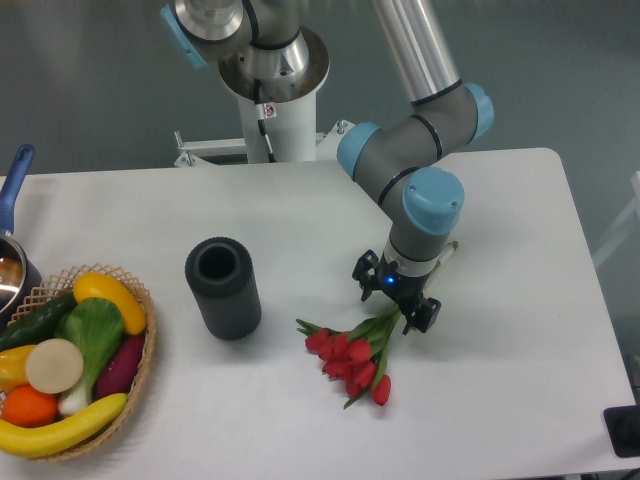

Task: Pick up the flowers from the table
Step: 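Close the gripper around the green tulip stems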

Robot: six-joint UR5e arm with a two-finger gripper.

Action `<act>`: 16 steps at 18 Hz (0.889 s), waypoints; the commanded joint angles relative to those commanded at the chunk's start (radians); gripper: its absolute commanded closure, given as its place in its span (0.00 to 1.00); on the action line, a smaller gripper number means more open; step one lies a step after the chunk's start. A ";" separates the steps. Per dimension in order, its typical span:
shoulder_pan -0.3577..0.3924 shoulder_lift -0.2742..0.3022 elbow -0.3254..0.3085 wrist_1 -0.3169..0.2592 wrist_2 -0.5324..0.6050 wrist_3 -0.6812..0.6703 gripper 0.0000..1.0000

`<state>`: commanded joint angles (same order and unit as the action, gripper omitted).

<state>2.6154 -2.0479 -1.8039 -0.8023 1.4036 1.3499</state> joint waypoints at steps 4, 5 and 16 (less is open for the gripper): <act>0.000 0.002 0.003 0.000 0.000 0.003 0.46; 0.000 0.002 0.005 0.000 0.000 0.003 0.48; 0.000 0.006 0.008 -0.002 0.000 -0.003 0.80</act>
<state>2.6154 -2.0417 -1.7963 -0.8038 1.4036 1.3468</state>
